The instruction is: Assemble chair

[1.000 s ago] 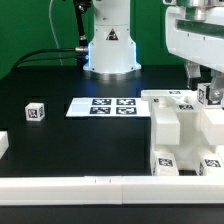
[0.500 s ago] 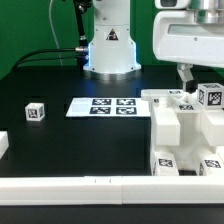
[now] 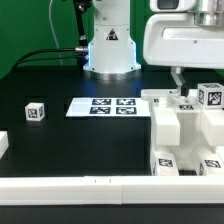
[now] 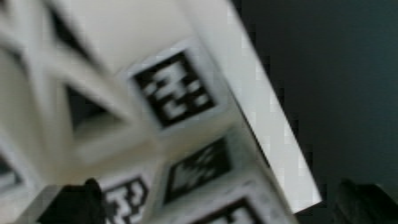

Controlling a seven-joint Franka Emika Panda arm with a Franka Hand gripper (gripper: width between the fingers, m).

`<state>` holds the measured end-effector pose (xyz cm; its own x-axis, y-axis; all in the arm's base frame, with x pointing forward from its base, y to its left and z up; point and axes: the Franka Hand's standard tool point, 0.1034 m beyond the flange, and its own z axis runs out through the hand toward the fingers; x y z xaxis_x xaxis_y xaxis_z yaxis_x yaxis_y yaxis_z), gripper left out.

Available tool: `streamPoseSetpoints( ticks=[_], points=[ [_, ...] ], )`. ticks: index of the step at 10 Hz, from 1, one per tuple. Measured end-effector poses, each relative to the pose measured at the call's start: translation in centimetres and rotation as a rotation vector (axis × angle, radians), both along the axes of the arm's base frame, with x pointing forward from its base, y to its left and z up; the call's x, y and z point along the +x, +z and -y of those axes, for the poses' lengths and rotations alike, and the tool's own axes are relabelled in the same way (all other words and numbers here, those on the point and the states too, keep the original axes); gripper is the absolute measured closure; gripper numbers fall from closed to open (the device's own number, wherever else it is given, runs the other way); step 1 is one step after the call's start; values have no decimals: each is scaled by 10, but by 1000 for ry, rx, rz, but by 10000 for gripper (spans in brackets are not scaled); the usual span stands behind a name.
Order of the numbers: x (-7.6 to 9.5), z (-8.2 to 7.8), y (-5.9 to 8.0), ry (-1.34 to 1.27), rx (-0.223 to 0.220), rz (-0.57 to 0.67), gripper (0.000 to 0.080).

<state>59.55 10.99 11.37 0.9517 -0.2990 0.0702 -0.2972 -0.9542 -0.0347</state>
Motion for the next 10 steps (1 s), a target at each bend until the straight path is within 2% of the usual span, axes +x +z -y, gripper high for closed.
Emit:
streamPoseSetpoints(
  ticks=[1,2,3,4,5,10],
  points=[
    [0,0,0,-16,1,0,150],
    [0,0,0,-46,4,-1,241],
    [0,0,0,-47,4,0,241],
    [0,0,0,-118,10,-1,454],
    [0,0,0,-177,14,-2,518],
    [8,9,-1,-583,49,-1,518]
  ],
)
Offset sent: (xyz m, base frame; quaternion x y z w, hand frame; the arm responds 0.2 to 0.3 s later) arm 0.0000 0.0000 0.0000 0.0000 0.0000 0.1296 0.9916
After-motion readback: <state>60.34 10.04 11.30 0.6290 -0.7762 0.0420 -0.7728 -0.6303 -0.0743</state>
